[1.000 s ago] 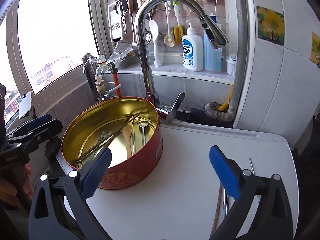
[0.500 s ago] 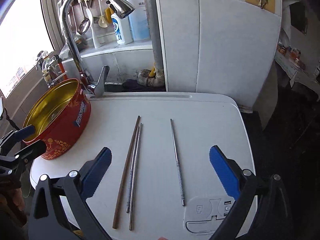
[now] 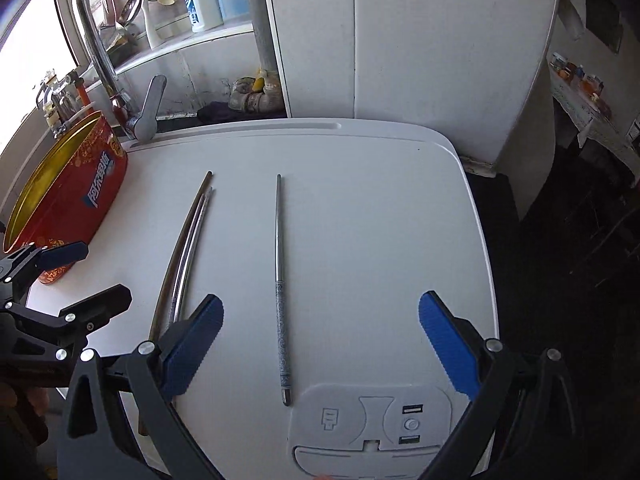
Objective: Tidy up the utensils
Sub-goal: 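Move both tools back from the tin to the chopsticks on the board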
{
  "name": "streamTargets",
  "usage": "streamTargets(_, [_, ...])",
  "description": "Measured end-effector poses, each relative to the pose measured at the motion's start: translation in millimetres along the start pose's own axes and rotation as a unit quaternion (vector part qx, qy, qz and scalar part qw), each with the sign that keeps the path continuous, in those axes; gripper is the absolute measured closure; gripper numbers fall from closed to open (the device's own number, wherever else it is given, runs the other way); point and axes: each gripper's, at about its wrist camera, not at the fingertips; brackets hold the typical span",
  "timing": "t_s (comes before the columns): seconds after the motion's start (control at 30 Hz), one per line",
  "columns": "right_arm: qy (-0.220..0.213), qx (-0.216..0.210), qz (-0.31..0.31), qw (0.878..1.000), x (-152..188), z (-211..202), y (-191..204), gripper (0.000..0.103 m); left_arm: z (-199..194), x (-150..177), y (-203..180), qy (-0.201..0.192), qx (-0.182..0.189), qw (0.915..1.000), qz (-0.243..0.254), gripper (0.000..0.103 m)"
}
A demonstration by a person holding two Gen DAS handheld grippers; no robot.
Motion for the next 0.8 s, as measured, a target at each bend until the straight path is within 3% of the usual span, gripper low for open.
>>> streamTargets(0.67, [0.038, -0.002, -0.028, 0.999, -2.3, 41.9, 2.8, 0.004, 35.5, -0.7, -6.6, 0.035, -0.034, 0.9987, 0.016, 0.007])
streamTargets(0.8, [0.017, 0.005, -0.050, 0.999, 0.6, 42.7, 6.4, 0.004, 32.9, 1.9, -4.3, 0.032, -0.033, 0.9987, 0.019, 0.007])
Point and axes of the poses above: each gripper's, at about its wrist camera, not at the fingertips, and z roughly the way its jaws point, y to its left, x to its underside, and after that the axes turned 6 degrees about -x, right-handed
